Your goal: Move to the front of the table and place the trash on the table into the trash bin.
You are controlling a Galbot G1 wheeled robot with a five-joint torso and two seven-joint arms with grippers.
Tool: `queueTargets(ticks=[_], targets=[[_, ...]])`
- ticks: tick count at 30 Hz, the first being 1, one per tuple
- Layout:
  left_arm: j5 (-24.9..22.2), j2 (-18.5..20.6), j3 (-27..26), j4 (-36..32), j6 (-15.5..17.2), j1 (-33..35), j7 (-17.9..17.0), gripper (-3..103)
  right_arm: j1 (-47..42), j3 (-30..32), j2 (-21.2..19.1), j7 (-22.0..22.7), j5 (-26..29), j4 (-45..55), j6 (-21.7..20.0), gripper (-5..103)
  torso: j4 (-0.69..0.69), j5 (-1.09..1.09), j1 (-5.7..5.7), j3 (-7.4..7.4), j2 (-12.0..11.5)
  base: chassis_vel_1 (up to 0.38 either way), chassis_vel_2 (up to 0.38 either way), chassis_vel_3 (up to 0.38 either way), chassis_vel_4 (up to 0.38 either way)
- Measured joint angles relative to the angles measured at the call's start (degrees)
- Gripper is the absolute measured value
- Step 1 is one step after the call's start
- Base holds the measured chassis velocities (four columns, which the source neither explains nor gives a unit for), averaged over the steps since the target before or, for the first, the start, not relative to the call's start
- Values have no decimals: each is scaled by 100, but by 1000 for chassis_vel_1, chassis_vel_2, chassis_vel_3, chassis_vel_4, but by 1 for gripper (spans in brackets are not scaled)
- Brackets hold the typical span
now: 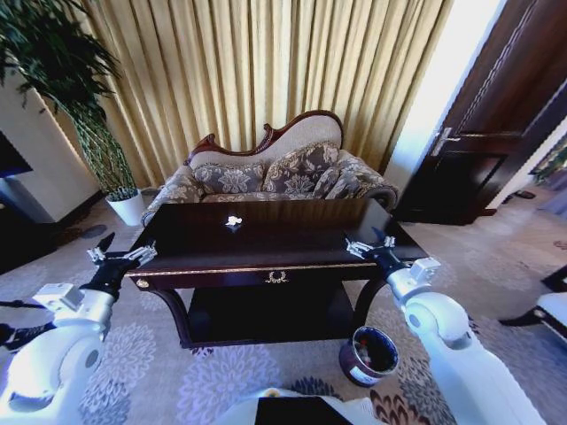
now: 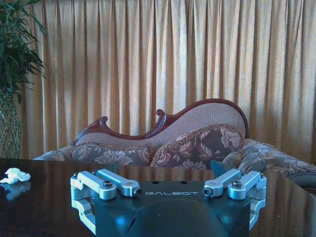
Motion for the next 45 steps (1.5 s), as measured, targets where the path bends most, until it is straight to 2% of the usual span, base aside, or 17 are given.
queueTargets(ticks=[21,25,28,30,33,34,36,38,41,42,44,45], targets=[[2,3,-19,15,-8,0,3,100,-14,-9,-8,-20,3,17,-9,100,0,0,0,0,0,-46,46,49,-47],[2,-41,-39,-19,-11,41,3,100,-80,-28,-127,-22,303,182,-80,100,-1,0,1,0,0,-18,22,25,-18],[0,-97,-126,-83,-19,147,2,100,-26,-103,-410,-22,692,224,-162,100,-1,1,1,0,0,0,0,0,0],[-1,-109,-156,-99,-21,176,3,100,11,-128,-467,-23,748,204,-170,100,-2,0,0,0,0,0,0,0,0],[-14,-161,-326,-186,-40,338,1,100,413,-444,-889,-7,1116,45,-300,100,0,0,-1,-1,0,0,0,0,0],[-14,-161,-326,-186,-40,338,1,100,413,-444,-889,-7,1116,45,-300,100,0,0,-1,-1,0,0,0,0,0],[-33,-197,-425,-252,-49,444,4,100,859,-913,-1134,8,1235,-77,-373,100,-1,0,-1,0,0,0,0,0,0],[-36,-208,-444,-268,-51,463,5,100,1003,-1068,-1183,12,1269,-103,-402,100,-1,1,-1,0,0,0,0,0,0],[-68,-236,-545,-362,-53,556,3,100,2216,-2173,-1371,222,1641,-297,-605,100,1,-1,0,0,0,0,0,0,0],[-68,-236,-545,-362,-53,556,3,100,2216,-2173,-1371,222,1641,-297,-605,100,1,-1,0,0,0,0,0,0,0],[-166,-229,-747,-444,-43,618,-13,100,3282,-3274,-1318,345,1847,-676,-679,100,0,0,0,0,0,0,0,0,0],[-166,-229,-747,-444,-43,618,-13,100,3282,-3274,-1318,345,1847,-676,-679,100,0,0,0,0,0,0,0,0,0]])
